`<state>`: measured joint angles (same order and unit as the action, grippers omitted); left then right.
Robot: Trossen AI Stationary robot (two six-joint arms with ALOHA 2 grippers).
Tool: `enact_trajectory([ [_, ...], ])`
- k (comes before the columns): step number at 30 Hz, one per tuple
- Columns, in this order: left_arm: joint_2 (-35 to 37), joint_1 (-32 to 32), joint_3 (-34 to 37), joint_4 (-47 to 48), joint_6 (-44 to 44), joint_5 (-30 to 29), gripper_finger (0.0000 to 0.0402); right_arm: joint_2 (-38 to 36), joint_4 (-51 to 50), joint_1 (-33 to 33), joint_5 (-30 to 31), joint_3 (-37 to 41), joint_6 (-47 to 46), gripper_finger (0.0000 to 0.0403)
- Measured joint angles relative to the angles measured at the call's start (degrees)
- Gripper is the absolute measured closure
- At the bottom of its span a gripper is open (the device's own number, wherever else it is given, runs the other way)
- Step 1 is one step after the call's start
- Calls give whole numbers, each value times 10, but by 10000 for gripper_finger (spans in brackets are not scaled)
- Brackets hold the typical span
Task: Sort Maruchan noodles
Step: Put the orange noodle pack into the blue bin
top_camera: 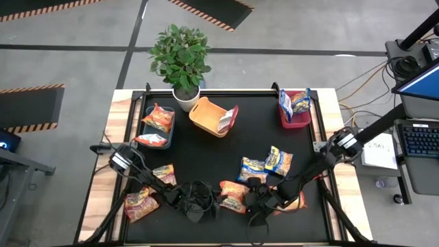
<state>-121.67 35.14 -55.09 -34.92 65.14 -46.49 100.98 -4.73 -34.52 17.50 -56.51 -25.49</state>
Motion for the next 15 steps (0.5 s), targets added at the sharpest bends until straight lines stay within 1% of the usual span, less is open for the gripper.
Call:
enact_trajectory([
  [3,3,1,0,2,-15,2,328,-26,-24,-4,2,0,0,372],
  [5,8,2,1,5,-41,4,328,-42,-41,-7,5,0,0,372],
  [9,24,6,1,8,-101,2,328,-68,-63,-12,7,1,0,372],
  [15,64,12,2,11,-209,-20,328,-102,-88,-16,10,2,0,372],
])
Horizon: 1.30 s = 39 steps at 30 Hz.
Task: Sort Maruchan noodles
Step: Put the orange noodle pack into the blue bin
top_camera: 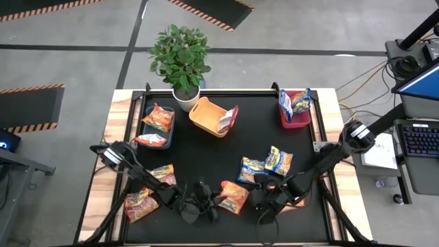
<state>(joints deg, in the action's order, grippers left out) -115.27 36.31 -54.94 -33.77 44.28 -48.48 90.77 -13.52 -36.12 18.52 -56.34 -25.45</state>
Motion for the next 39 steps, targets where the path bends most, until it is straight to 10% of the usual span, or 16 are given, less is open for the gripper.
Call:
enact_trajectory([
  [10,130,0,0,181,-102,-17,328,-40,-61,-6,26,3,9,372],
  [17,295,-16,-40,500,-140,-42,327,-52,-71,-6,39,4,41,372],
  [29,431,-132,-137,1179,159,-34,327,-53,-72,13,114,4,119,372],
  [39,439,-252,-101,1229,137,1,327,-53,-72,58,117,4,164,371],
])
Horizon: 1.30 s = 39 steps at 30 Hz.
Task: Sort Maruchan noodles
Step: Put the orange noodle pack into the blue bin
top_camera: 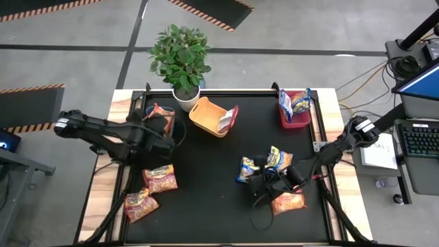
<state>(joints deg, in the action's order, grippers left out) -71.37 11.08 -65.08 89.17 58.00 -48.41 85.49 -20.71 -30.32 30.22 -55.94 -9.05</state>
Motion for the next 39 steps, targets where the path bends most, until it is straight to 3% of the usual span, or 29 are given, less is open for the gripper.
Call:
enact_trajectory([
  [11,-6,-94,2,-51,-99,0,327,0,0,7,-1,3,-2,372],
  [19,-6,-102,8,-71,-125,25,327,0,2,7,-1,11,-4,372],
  [39,-7,-105,99,-159,-123,70,327,0,5,7,-1,15,-15,372],
])
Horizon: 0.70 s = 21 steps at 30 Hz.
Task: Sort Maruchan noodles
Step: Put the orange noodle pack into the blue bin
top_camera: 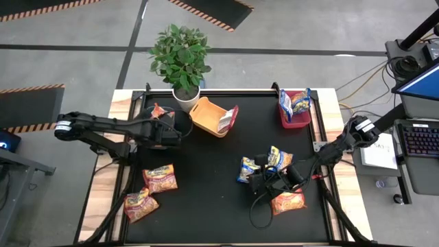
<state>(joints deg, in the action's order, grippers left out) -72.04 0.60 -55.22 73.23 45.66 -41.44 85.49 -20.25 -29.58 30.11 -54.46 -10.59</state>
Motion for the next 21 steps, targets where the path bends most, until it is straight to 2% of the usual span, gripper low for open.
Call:
enact_trajectory([
  [21,0,-1,117,-207,-26,18,327,0,13,0,0,0,1,372],
])
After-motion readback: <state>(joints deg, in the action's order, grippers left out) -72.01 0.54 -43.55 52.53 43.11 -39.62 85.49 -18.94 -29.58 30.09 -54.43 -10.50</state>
